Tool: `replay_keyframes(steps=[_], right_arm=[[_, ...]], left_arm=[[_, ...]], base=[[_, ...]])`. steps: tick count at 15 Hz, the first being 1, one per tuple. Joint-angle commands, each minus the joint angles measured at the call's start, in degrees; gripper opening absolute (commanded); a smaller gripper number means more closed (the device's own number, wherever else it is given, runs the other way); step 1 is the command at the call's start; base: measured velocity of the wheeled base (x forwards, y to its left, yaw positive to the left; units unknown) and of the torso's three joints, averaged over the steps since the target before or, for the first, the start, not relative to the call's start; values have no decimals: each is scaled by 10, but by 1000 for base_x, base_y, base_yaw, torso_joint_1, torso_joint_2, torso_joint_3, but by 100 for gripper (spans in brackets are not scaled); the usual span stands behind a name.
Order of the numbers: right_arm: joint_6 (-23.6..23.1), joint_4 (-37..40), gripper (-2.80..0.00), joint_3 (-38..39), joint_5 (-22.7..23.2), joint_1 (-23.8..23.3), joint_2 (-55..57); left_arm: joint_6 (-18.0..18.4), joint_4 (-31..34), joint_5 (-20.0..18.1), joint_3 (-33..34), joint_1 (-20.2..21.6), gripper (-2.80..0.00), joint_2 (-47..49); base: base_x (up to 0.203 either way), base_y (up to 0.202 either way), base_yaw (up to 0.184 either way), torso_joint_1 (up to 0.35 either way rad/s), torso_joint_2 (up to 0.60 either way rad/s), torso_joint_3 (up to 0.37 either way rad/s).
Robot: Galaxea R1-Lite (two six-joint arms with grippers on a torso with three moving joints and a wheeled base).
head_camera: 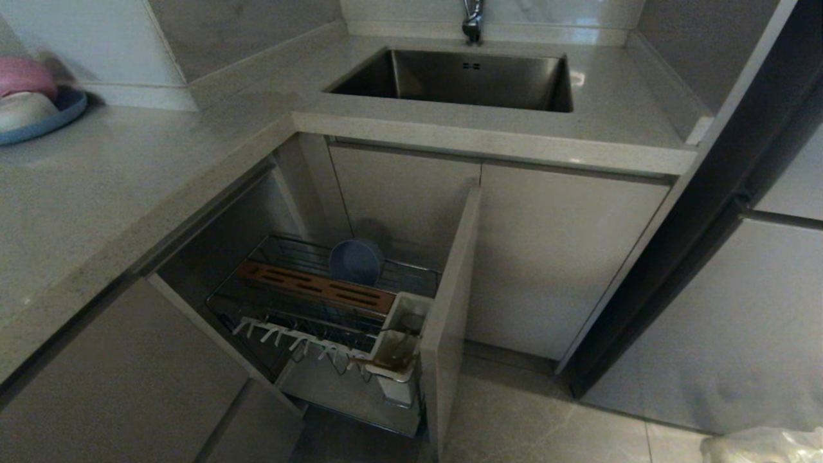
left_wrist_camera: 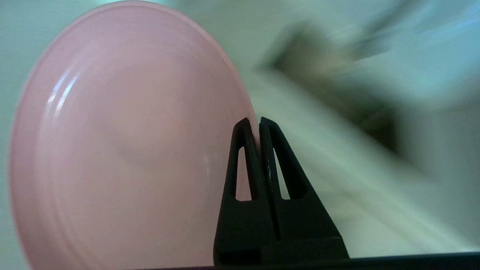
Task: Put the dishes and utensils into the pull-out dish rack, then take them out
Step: Pick up the plate and place it in the cupboard
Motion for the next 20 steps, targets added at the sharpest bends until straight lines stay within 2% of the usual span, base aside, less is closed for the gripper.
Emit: replay_keyframes(steps=[1,2,5,8,12,17,20], right_arm=[[0,1,-280,0,0,0,0],[0,1,-280,0,0,0,0],[-1,1,-280,0,0,0,0],[8,1,-280,0,0,0,0],[-1,1,-280,0,0,0,0],[0,1,-280,0,0,0,0],[0,1,-280,0,0,0,0]], left_arm=[[-98,-38,0,7,-64,-280,-27],[-145,-88,-1,18,-85,-280,-29],[-251,-245,0,90,-130,-280,-32],[-346,-292,-3,148,-140,-280,-18],[-375,-316,6,242,-141,-280,-4],[-388,-510,83,424,-141,-280,-2],[-397,-529,112,489,-148,-280,8]], base=[[0,0,0,0,0,0],[0,0,0,0,0,0],[0,0,0,0,0,0],[0,0,0,0,0,0],[0,0,0,0,0,0],[0,0,0,0,0,0],[0,0,0,0,0,0]])
